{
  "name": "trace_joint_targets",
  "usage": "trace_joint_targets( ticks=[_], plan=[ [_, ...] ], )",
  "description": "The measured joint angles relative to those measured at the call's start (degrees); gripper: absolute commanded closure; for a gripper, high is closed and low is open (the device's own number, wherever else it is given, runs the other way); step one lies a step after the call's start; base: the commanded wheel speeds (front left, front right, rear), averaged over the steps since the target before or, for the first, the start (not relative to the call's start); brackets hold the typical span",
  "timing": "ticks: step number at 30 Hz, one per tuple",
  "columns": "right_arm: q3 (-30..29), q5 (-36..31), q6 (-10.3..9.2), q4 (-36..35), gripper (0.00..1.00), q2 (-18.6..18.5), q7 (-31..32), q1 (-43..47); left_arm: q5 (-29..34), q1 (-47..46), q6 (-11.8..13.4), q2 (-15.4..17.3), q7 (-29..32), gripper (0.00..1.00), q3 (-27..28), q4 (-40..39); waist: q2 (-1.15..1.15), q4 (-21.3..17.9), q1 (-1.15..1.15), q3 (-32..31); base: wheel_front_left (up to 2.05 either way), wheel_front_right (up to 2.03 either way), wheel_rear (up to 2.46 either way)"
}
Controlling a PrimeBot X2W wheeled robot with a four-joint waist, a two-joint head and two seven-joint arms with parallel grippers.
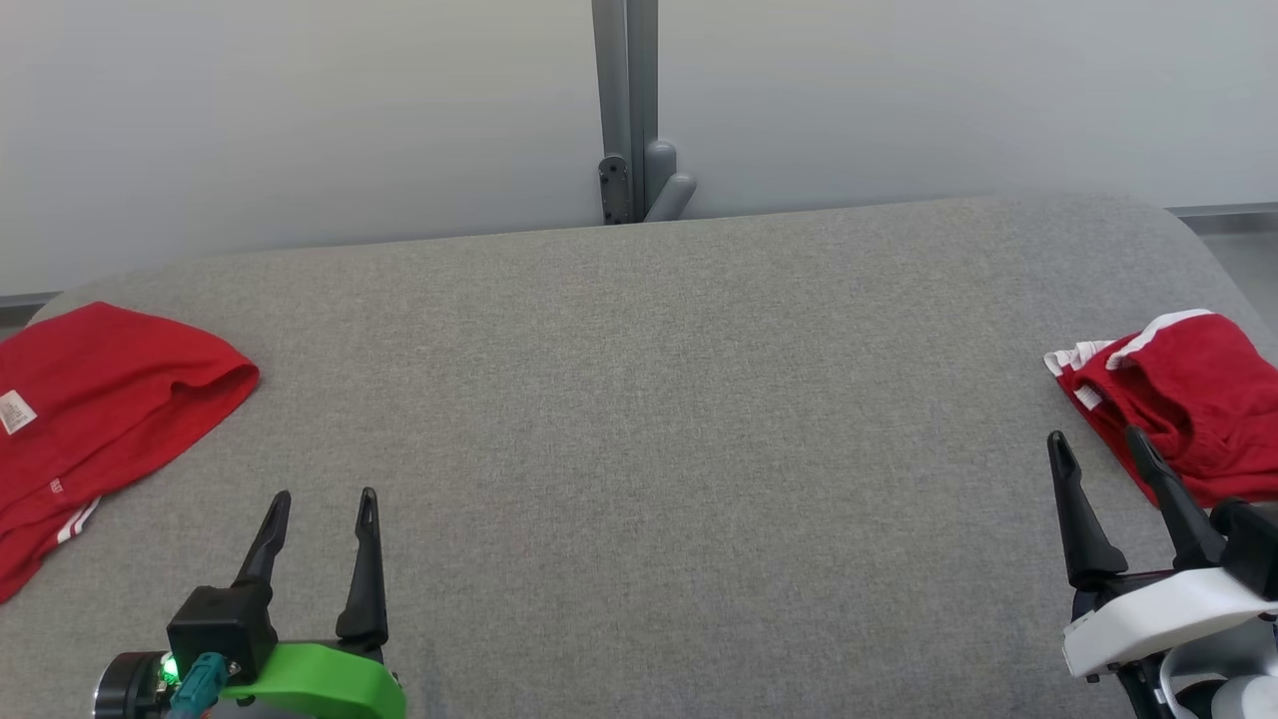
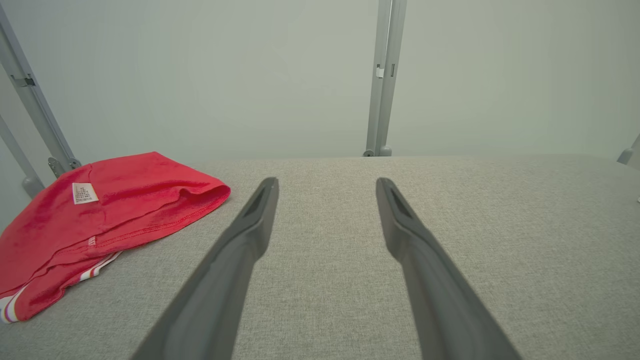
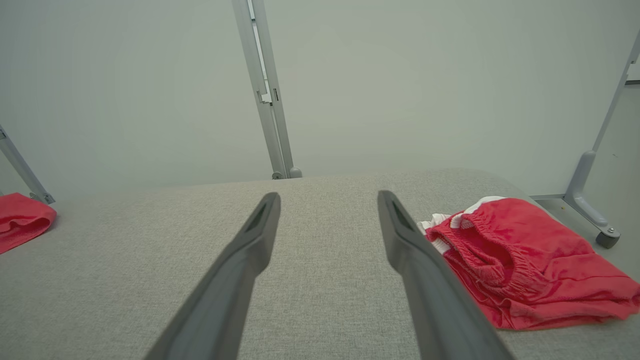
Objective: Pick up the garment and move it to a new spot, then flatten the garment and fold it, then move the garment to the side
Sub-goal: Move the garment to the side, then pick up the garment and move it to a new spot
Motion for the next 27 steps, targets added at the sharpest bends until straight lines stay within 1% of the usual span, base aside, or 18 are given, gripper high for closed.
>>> trace_joint_targets(
  ticks=[9,14,20,27],
  plan=[
    [-0.23,0.0,0.0,0.01,0.0,0.26,-0.01,0.2,-0.16,-0.15,0.01,0.13,0.02,0.0,-0.11,-0.19,0.0,0.39,0.0,0.11,0.0,0.0,0.0],
    [-0.3,-0.01,0.0,-0.48,0.0,0.32,-0.09,0.22,-0.63,-0.56,0.31,0.35,-0.1,0.0,0.73,-0.45,0.0,1.73,0.0,0.23,0.0,0.0,0.0],
    [0.98,0.02,-0.01,-0.86,0.0,0.2,-0.08,0.04,-0.89,-1.12,0.63,0.79,-0.75,0.0,1.81,-0.7,0.0,5.27,0.0,0.44,0.0,0.0,0.0],
    [3.1,0.34,0.0,-0.81,0.0,0.26,-0.29,-1.21,-1.11,-1.49,1.53,1.33,-1.12,0.0,3.08,-1.4,0.0,11.53,0.0,0.58,0.0,0.0,0.0]
  ],
)
